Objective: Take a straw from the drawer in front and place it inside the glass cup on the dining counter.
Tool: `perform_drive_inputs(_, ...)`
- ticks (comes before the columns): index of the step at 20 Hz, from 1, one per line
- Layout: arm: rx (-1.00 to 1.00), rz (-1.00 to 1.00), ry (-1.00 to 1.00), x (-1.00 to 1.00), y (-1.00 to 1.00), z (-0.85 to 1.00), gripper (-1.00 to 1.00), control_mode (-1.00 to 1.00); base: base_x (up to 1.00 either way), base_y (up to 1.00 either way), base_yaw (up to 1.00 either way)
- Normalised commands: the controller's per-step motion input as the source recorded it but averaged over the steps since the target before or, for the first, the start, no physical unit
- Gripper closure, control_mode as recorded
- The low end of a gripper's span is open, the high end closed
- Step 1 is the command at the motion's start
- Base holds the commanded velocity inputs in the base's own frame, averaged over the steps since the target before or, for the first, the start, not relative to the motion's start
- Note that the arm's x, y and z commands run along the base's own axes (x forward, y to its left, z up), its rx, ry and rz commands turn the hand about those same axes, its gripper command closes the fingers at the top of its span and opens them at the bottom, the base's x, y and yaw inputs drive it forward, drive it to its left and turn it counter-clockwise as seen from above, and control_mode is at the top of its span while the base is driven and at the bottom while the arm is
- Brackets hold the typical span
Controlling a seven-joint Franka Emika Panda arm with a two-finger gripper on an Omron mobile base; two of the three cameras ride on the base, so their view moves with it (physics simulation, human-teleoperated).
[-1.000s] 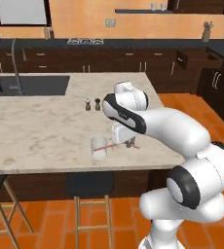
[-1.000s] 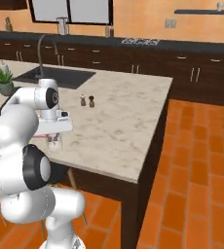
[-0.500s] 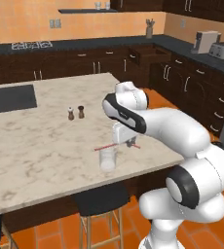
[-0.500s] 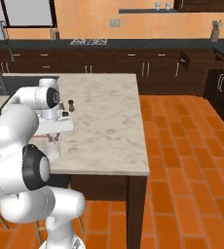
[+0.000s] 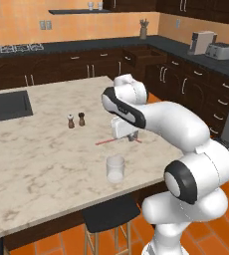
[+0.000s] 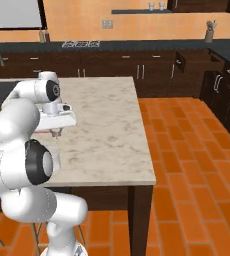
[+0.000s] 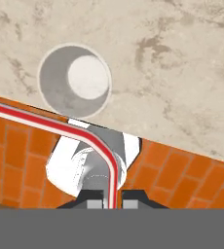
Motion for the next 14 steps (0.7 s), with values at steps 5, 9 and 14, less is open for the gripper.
perform_drive_inputs(5, -0.58, 0.0, -0.18, 0.0, 0.0, 0.32, 1.0, -1.0, 0.0, 0.0, 0.0)
perform_drive_inputs(9, -0.66, 0.0, -0.03, 0.04, 0.0, 0.09, 1.0, -1.0, 0.0, 0.0, 0.0)
perform_drive_inputs(14, -0.57, 0.0, -0.03, 0.0, 0.04, 0.29, 1.0, -1.0, 0.0, 0.0, 0.0)
